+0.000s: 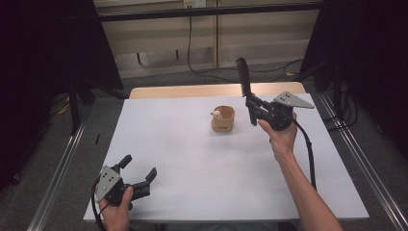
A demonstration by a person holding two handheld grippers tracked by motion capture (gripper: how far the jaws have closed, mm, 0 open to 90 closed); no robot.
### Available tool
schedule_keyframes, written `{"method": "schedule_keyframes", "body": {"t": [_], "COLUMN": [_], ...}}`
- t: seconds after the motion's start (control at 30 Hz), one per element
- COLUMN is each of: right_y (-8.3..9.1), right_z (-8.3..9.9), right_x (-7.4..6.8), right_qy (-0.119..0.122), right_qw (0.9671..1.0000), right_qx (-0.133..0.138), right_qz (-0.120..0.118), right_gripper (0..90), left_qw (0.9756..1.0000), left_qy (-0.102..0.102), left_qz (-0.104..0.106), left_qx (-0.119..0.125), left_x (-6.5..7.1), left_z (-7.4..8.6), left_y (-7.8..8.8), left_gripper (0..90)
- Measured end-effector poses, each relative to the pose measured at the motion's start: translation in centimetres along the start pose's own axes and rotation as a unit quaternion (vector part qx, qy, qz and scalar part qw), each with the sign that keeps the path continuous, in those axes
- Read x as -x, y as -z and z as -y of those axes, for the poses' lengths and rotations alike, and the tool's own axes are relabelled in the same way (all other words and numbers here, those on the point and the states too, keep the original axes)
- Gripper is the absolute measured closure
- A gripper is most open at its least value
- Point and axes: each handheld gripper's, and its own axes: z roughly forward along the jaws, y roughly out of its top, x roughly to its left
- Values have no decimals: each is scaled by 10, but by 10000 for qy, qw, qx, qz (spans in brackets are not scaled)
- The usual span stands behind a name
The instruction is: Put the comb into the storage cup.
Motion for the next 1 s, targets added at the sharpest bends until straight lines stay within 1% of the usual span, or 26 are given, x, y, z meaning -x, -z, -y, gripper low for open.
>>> {"method": "schedule_keyframes", "body": {"t": [0.03,0.13,0.27,0.3,0.33,0.37,0.4,0.53,0.9,0.93,1.0], "right_y": [-1,-6,-11,-15,-15,-19,-19,-28,-44,-46,-50], "right_z": [-1,-5,-11,-14,-14,-16,-16,-21,-32,-33,-34], "right_x": [0,-1,-4,-6,-6,-7,-7,-9,-12,-13,-14], "right_qy": [-38,-46,18,68,68,61,61,91,130,143,137], "right_qw": [10000,10000,10000,9999,9999,9999,9999,9998,9997,9996,9996], "right_qx": [-5,35,45,34,34,64,64,57,77,72,58], "right_qz": [9,-23,-42,-87,-87,-144,-144,-164,-195,-215,-246], "right_gripper": [730,729,729,729,729,729,729,730,729,729,729], "left_qw": [10000,10000,10000,10000,10000,10000,10000,10000,10000,10000,10000], "left_qy": [20,5,21,-4,-4,27,27,51,25,-4,15], "left_qz": [3,-1,3,10,10,0,0,0,5,8,-3], "left_qx": [-2,-15,1,-11,-11,-5,-5,11,3,-2,5], "left_x": [0,0,0,0,0,0,0,0,0,0,0], "left_z": [0,0,0,0,0,0,0,0,0,0,0], "left_y": [0,0,0,0,0,0,0,0,0,0,0], "left_gripper": [22,21,22,21,22,21,22,22,22,21,22]}}
